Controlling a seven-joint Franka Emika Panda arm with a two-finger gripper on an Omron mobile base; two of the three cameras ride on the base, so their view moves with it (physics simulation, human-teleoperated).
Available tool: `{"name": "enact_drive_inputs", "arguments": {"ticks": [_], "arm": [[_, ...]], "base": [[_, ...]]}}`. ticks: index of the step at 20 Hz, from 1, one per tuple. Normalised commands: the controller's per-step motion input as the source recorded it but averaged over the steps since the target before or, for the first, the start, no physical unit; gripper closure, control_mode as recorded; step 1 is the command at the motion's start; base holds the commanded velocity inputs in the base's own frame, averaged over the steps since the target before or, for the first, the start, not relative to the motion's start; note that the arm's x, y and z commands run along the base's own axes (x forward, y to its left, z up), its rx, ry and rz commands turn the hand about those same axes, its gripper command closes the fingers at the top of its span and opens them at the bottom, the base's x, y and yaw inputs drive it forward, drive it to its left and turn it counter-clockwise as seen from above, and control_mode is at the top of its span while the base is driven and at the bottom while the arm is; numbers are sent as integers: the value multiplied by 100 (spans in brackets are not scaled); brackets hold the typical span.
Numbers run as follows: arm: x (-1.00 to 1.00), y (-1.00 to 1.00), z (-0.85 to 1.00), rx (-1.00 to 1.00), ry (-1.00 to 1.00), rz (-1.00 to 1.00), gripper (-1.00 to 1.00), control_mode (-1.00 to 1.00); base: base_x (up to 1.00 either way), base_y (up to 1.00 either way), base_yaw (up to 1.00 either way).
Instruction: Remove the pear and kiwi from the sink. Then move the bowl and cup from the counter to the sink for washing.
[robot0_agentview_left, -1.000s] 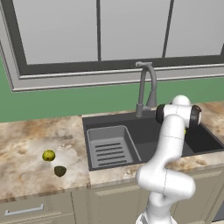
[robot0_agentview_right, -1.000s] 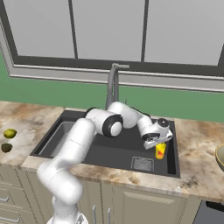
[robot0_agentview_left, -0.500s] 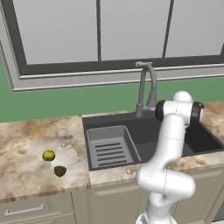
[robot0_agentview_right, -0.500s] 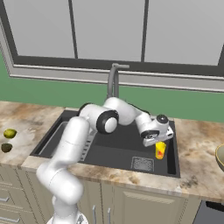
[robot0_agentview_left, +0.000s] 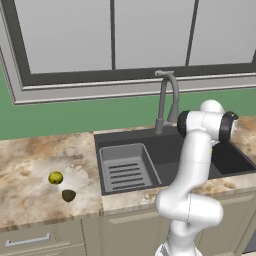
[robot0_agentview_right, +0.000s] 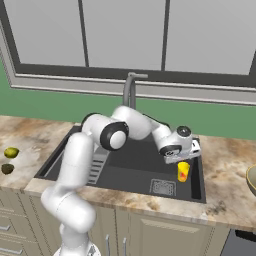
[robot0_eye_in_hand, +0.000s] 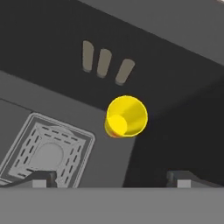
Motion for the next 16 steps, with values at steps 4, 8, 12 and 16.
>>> {"name": "enact_drive_inputs", "arguments": {"ticks": [4, 8, 12, 16], "arm": [[-26, -2, 45, -4, -2, -13, -100, -100], [-21, -1, 44, -6, 0, -8, -100, -100], [-21, -2, 36, -10, 0, -7, -100, -100], [-25, -9, 29, -12, 0, -5, -100, -100]], "base": [[0, 0, 0], [0, 0, 0], [0, 0, 0], [0, 0, 0]]}}
